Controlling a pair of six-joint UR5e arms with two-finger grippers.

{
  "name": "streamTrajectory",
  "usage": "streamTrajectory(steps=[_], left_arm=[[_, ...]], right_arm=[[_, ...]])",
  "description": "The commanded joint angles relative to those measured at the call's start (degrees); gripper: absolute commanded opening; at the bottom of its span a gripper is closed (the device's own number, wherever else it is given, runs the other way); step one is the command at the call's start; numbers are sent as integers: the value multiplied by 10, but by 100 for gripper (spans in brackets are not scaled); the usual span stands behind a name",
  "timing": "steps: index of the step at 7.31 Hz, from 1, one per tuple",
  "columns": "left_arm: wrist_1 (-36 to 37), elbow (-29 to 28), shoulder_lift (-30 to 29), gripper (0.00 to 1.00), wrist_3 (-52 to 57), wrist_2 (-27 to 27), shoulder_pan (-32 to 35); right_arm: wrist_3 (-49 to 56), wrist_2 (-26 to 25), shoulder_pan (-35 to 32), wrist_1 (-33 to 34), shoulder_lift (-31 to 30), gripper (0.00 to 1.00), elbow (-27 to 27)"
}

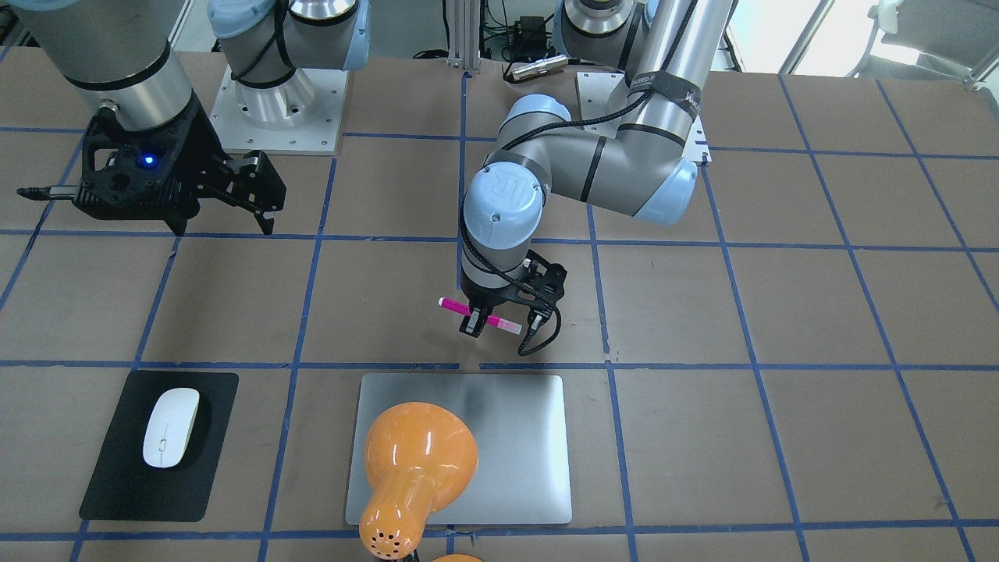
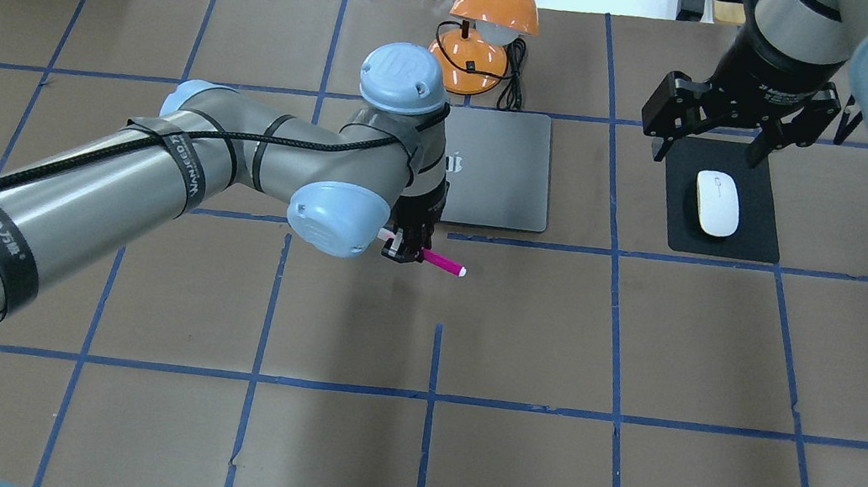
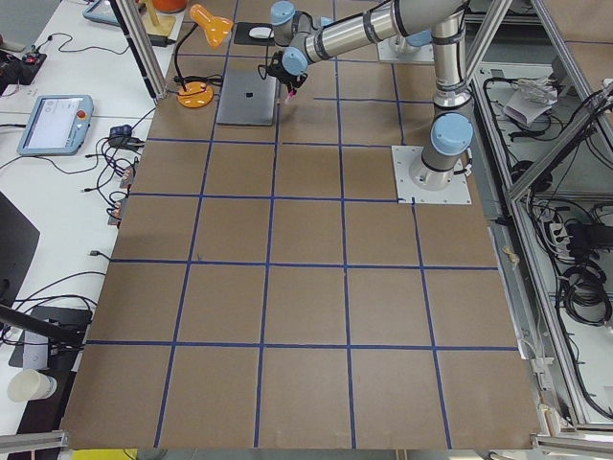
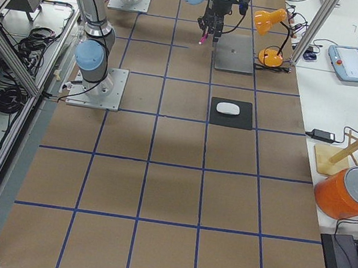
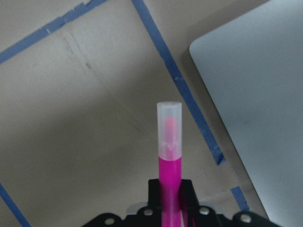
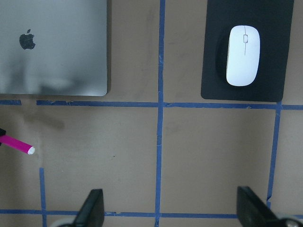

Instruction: Place pen and mouse around notebook

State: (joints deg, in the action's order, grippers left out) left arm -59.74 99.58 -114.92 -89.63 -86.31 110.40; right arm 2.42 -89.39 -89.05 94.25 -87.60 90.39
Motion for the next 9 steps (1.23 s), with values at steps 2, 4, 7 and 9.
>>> streamTrajectory(steps=[2,4,7,9], left_arm=[[26,-3,-27,0,-55,4,12],[33,-4,-30,0,-76,26,12],[42,-3,-38,0,-95,28,13],[43,-3,-48,0,-103,28,13]], right_arm=[[-6,1,0,0,0,100,0],[-6,4,0,-1,0,100,0],[-6,1,-1,-2,0,100,1],[-6,1,-1,-2,0,100,1]])
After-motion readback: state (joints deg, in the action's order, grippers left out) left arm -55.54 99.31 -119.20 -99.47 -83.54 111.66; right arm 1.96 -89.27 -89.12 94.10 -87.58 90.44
